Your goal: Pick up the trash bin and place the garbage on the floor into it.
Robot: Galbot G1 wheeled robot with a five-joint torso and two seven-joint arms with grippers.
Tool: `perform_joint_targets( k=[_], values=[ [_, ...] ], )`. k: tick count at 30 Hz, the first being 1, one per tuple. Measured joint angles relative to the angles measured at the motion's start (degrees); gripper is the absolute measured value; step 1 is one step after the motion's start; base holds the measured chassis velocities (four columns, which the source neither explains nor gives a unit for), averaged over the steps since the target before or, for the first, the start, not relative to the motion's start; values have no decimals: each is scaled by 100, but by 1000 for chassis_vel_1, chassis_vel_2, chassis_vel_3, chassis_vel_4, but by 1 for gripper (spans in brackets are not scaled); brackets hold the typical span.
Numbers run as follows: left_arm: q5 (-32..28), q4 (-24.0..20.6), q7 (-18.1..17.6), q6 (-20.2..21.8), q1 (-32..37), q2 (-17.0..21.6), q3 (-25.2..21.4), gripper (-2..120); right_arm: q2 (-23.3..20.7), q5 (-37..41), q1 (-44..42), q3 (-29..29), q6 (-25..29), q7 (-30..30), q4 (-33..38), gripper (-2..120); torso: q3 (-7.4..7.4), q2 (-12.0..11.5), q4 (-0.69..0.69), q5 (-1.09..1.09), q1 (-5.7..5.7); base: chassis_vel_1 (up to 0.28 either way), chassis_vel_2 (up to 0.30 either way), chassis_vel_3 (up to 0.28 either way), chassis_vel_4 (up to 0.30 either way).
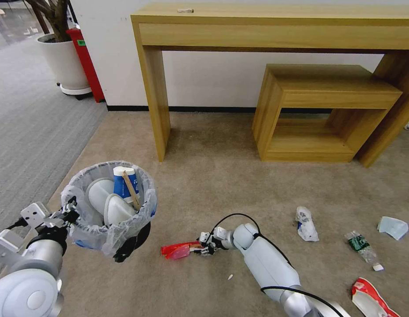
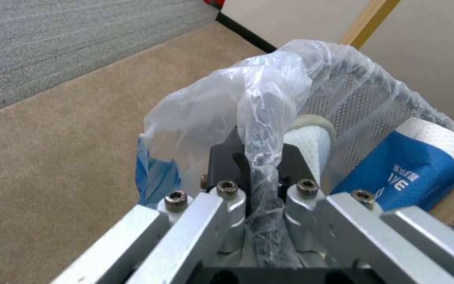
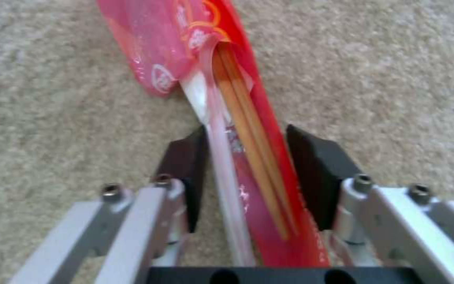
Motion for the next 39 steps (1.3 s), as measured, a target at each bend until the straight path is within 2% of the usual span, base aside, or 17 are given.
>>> perform_joint_targets(
  k=[2, 5, 14, 17, 18, 20, 25, 28, 29, 30, 32, 34, 35, 36, 37, 39],
  values=[
    [1, 7, 0, 0, -6, 8, 5, 3, -10, 0, 0, 10, -1, 12, -1, 32, 0, 0, 0, 0, 0, 0, 0, 0, 0],
    [0, 27, -1, 0, -20, 37, 11, 3, -37, -6, -7, 54, -2, 35, -22, 20, 0, 0, -1, 0, 0, 0, 0, 0, 0],
    [-26, 99, -3, 0, -49, 119, 0, 3, -162, 36, -71, 97, 12, 68, 73, 16, 0, 0, 0, 0, 0, 0, 0, 0, 0],
    [-38, 130, -3, 0, -56, 141, 3, 3, -342, 268, -197, 74, 9, 83, 414, 7, 1, 0, -5, -3, 0, 0, 0, 0, 0],
    [-38, 130, -3, 0, -56, 141, 3, 3, -342, 268, -197, 74, 9, 83, 414, 7, 1, 0, -5, -3, 0, 0, 0, 0, 0],
    [-46, 178, -3, -5, -70, 163, 5, 3, -543, 629, -332, -9, 33, -42, 854, 1, 1, 0, -3, -1, 0, 0, 0, 0, 0],
    [-47, 250, -3, -12, -99, 167, 29, 3, -853, 1004, -535, -26, 68, -248, 1436, 1, 0, 0, -1, -1, 0, 0, 0, 0, 0],
    [-46, 384, -1, -41, -122, 154, 114, 3, -1295, 1594, -851, 119, 50, -410, 2269, 1, 0, 0, -1, 0, 0, 0, 0, 0, 0],
    [-46, 384, -1, -41, -122, 154, 114, 3, -1295, 1594, -851, 119, 50, -410, 2269, 1, 0, 0, -1, 0, 0, 0, 0, 0, 0],
    [-44, 457, -2, -55, -141, 153, 141, 3, -1482, 1972, -947, 214, 99, -589, 2561, 1, 1, 0, -1, 1, 0, 0, 0, 0, 0],
    [-43, 484, -1, -57, -150, 152, 153, 3, -1557, 2116, -976, 249, 127, -679, 2658, 1, 0, 0, 0, 2, 0, 0, 0, 0, 0],
    [-3, 697, -21, -96, -227, 127, 250, 3, -2244, 3147, -1142, 589, 425, -1554, 3331, 1, 0, 0, -3, -2, 0, 0, 0, 0, 0],
    [-1, 713, -23, -97, -232, 122, 264, 3, -2329, 3275, -1160, 625, 466, -1662, 3408, 1, 0, 0, -5, -2, 0, 0, 0, 0, 0],
    [5, 772, -29, -97, -252, 83, 355, 3, -2630, 3763, -1223, 765, 577, -2091, 3694, 1, 0, 0, -4, 0, 0, 0, 0, 0, 0],
    [5, 772, -29, -97, -252, 83, 355, 3, -2630, 3763, -1223, 765, 577, -2091, 3694, 1, 0, 0, -4, 0, 0, 0, 0, 0, 0],
    [20, 803, -32, -98, -257, 22, 456, 3, -2867, 4373, -1291, 964, 618, -2434, 3978, 1, 0, 0, -3, 0, 0, 0, 0, 0, 0]
  ],
)
